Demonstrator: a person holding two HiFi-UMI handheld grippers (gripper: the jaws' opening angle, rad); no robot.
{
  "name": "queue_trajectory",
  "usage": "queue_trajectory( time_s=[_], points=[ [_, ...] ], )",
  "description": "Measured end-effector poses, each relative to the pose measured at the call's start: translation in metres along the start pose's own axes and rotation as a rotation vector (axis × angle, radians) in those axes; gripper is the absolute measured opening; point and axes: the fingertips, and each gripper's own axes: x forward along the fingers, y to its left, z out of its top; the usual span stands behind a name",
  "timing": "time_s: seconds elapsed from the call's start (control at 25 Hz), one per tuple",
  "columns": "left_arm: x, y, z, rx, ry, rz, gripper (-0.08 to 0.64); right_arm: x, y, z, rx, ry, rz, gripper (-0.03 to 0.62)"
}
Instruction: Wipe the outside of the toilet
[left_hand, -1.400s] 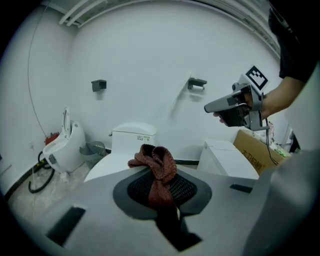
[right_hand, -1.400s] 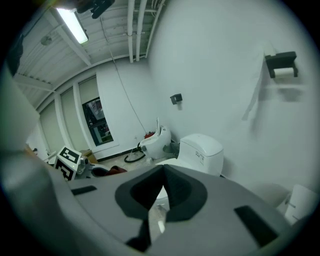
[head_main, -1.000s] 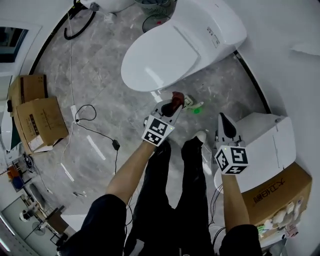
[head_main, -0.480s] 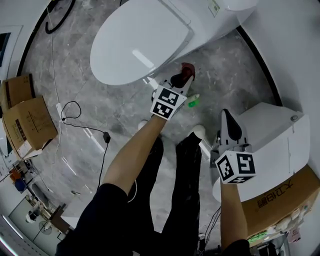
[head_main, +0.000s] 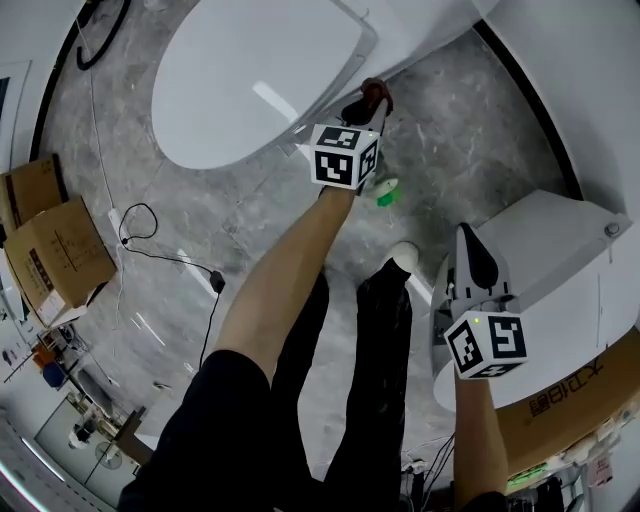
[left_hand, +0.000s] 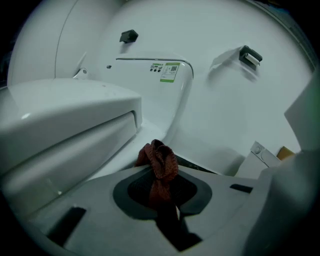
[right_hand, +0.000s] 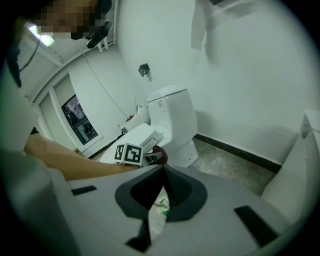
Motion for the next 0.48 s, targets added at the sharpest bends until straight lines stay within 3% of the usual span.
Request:
queue_trajectory(
  time_s=[0.36, 0.48],
  points=[
    [-0.016, 0.030, -0.007, -0.139, -0.078, 0.124, 0.054, 0.002, -0.002, -0.021, -0.002, 0.044, 0.003, 0.002],
    [-0.024, 0.034, -0.011, -0.144, -0.089, 0.146, 0.054, 0.005, 0.002, -0.022, -0.003, 0.044, 0.010, 0.002]
  ],
)
